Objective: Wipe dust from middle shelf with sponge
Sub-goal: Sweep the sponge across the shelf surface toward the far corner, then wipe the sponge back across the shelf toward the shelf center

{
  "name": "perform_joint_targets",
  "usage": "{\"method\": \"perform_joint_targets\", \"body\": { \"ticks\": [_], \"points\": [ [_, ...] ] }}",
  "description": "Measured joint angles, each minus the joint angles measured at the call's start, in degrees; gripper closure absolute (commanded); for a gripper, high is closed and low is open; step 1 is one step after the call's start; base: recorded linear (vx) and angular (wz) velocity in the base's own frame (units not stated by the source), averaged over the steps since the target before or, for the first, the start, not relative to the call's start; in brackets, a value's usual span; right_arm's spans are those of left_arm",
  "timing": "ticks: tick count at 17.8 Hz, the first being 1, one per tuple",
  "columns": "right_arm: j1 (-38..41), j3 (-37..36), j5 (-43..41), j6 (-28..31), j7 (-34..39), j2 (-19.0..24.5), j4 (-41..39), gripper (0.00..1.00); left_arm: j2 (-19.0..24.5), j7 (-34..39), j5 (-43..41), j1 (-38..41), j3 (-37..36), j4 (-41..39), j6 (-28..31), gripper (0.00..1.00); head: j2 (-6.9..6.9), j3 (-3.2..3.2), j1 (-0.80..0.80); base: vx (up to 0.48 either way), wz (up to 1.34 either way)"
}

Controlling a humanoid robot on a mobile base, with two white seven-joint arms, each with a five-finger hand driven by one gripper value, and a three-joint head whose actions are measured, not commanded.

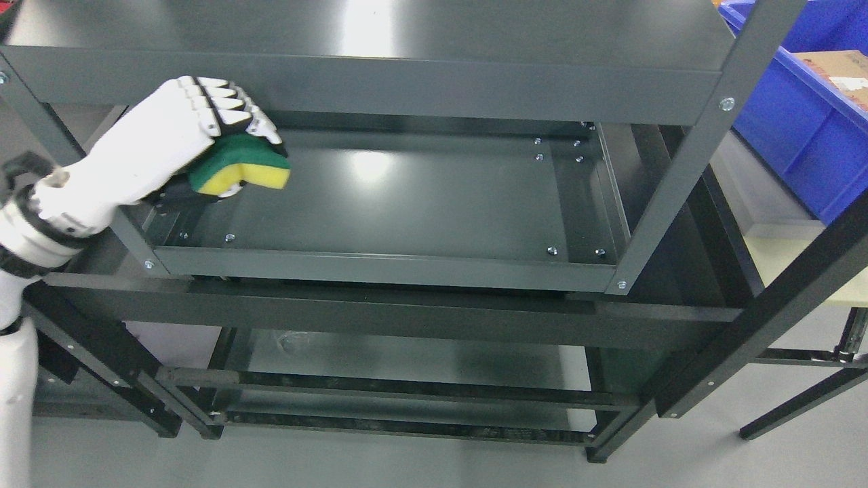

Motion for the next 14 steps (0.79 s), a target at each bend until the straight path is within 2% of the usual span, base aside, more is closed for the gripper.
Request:
{"method": "perform_joint_targets", "body": {
  "ticks": [5,9,12,14],
  "points": [
    [0.0,0.0,0.0,0.0,0.0,0.0,0.0,0.00,5.6,0.0,4.0,3.6,7.0,0.3,0.0,1.00,0.00,0.00,0.00,0.000,0.00],
    [0.0,0.0,0.0,0.0,0.0,0.0,0.0,0.00,7.8,0.5,5.4,2.7,7.0,0.1,0.0,1.00,0.00,0.00,0.00,0.000,0.00],
    [0.0,0.0,0.0,0.1,0.0,0.0,0.0,0.00,5.9,0.4,3.9,-1.0,2.6,-0.2,0.0,1.00,0.00,0.00,0.00,0.000,0.01],
    [0.0,0.0,0.0,0.1,0.0,0.0,0.0,0.00,2.7,0.2,0.4,-4.3,-1.2,-0.4,0.0,1.00,0.00,0.00,0.00,0.000,0.00]
  ]
}}
